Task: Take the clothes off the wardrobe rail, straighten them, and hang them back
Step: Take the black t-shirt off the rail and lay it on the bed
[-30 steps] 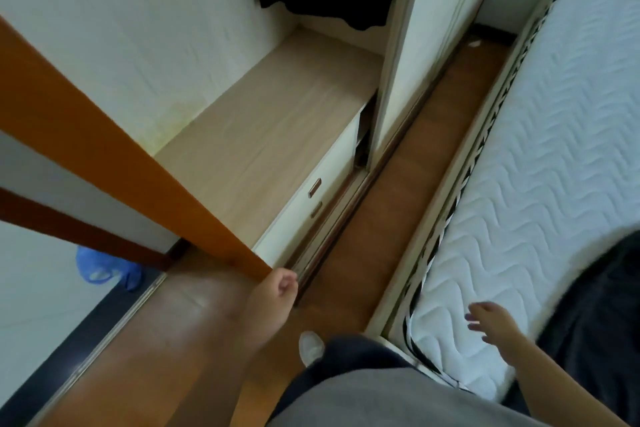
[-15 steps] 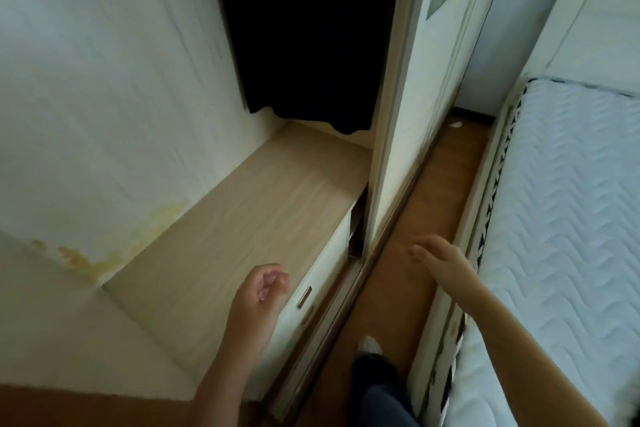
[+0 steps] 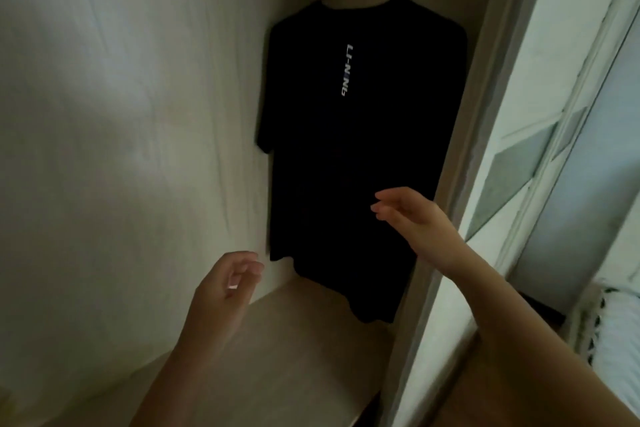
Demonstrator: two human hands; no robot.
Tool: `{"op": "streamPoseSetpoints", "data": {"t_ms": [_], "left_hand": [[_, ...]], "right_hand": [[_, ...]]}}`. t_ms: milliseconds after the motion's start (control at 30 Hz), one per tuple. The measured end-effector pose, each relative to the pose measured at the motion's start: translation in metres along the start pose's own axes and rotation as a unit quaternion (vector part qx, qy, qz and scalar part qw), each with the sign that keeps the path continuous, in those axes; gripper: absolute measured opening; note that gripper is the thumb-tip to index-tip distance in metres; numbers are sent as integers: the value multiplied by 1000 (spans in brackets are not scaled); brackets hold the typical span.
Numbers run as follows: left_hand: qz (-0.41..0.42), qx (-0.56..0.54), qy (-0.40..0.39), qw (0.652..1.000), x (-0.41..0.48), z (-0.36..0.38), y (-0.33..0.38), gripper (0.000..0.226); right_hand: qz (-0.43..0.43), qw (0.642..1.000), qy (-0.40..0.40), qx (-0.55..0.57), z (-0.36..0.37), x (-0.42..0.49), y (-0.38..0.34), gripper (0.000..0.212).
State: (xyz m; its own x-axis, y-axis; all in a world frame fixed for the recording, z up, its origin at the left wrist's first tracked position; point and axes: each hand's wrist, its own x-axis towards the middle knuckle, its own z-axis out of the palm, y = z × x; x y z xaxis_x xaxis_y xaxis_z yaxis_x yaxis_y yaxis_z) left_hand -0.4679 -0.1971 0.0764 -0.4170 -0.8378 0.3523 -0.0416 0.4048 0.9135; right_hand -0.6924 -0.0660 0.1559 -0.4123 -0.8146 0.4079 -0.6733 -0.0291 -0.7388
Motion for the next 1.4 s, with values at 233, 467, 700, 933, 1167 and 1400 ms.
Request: {"op": "streamPoseSetpoints", "data": {"t_ms": [233, 467, 700, 933, 1167, 1400], "left_hand": [[65, -29, 4, 997, 88, 5, 34, 8], [101, -37, -1, 994, 149, -9, 53, 11], [120, -34, 1, 992, 170, -13, 52, 34], [111, -43, 1, 993, 175, -17, 46, 48], [98, -45, 7, 994, 173, -19, 37, 41], [109, -34, 18, 993, 168, -21, 45, 46]], "right_hand": [[-61, 992, 95, 63, -33, 126, -43, 24], [-54, 966, 246, 54, -65, 235, -87, 35], [101, 893, 260, -353, -95, 280, -70, 47], [138, 861, 253, -420, -115, 284, -55, 50], [76, 926, 256, -266, -106, 287, -58, 30], [81, 952, 261, -138, -102, 283, -83, 16]]}}
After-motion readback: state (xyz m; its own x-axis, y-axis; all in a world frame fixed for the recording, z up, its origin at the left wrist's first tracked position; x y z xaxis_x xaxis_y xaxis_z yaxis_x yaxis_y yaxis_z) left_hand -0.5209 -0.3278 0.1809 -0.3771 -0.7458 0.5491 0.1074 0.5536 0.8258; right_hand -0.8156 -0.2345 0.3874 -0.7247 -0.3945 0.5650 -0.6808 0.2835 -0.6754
